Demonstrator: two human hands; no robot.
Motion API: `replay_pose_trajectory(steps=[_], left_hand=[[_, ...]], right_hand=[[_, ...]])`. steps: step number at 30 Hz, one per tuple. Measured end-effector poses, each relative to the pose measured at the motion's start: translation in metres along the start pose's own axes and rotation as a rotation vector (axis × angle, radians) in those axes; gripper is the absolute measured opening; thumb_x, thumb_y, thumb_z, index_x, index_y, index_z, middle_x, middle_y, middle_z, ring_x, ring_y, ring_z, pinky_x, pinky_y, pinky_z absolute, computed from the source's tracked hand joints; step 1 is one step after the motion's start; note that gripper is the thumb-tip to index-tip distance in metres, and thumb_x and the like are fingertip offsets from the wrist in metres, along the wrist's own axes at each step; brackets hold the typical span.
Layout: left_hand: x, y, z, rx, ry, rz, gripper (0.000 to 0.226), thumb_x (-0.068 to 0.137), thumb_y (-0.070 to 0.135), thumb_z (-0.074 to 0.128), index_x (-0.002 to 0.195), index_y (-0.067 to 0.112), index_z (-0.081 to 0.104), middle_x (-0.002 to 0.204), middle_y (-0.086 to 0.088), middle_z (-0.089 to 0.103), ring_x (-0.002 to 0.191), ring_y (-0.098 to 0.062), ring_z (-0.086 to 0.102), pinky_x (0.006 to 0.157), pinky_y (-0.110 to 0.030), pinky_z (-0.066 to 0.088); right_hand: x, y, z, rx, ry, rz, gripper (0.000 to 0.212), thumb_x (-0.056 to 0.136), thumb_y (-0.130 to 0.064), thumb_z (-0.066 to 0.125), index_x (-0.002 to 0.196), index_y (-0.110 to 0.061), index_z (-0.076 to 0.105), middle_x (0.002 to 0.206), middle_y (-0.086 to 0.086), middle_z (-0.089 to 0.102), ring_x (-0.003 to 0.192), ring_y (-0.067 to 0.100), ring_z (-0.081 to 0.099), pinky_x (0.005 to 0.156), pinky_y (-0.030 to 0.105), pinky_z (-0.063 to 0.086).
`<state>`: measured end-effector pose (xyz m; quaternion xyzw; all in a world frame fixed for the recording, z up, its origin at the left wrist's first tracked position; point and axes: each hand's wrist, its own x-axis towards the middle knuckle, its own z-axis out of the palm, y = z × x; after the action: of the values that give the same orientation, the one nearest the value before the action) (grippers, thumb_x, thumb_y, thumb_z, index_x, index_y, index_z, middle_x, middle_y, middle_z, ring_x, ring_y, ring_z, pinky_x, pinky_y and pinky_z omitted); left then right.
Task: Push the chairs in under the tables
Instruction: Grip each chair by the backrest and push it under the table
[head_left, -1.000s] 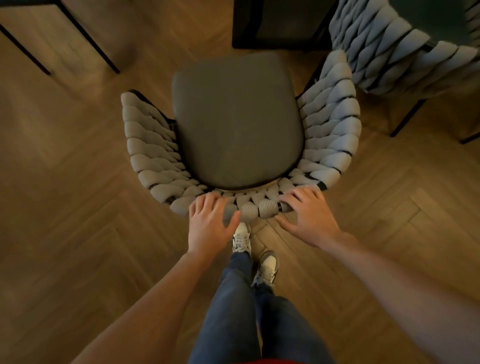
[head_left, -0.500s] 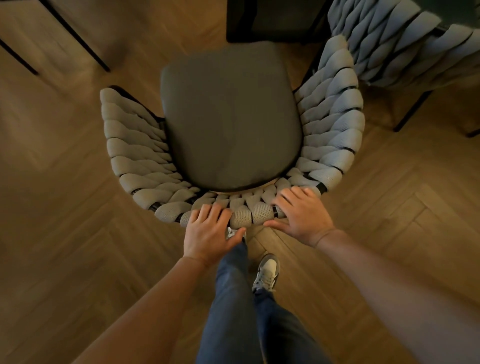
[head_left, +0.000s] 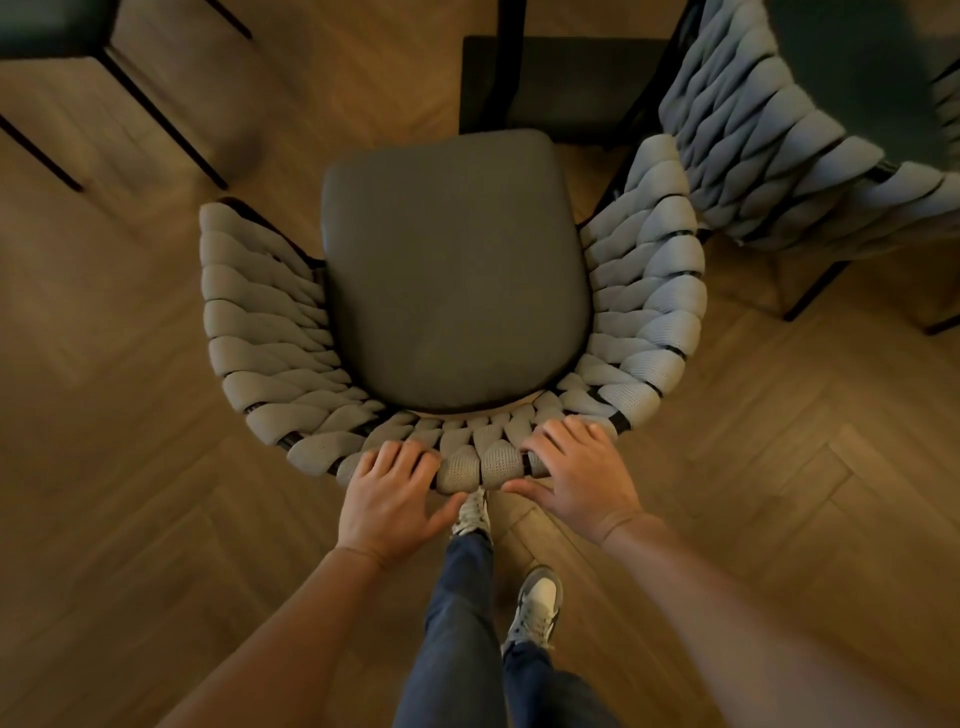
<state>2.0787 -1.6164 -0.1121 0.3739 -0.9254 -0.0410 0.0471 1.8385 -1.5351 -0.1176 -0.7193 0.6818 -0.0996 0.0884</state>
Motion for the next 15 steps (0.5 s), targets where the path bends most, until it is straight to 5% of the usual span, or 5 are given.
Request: replay_pose_trajectory(steps=[15], left_hand=[[0.123, -0.062, -0.002, 0.033, -0.083, 0.058, 0.053, 0.089, 0.06, 0.044, 0.102, 0.014, 0.066, 0.103, -0.006, 0.062, 0.094, -0.025, 0.055, 0.08, -0.039, 0.044]], right_hand=[[0.107, 0.038, -0.012, 0.055, 0.009, 0.136, 0.057, 0.09, -0.071, 0.042, 0.104, -0.021, 0.065, 0.1, -0.004, 0.059, 0.094, 0.019, 0.053, 0.081, 0.035, 0.039]])
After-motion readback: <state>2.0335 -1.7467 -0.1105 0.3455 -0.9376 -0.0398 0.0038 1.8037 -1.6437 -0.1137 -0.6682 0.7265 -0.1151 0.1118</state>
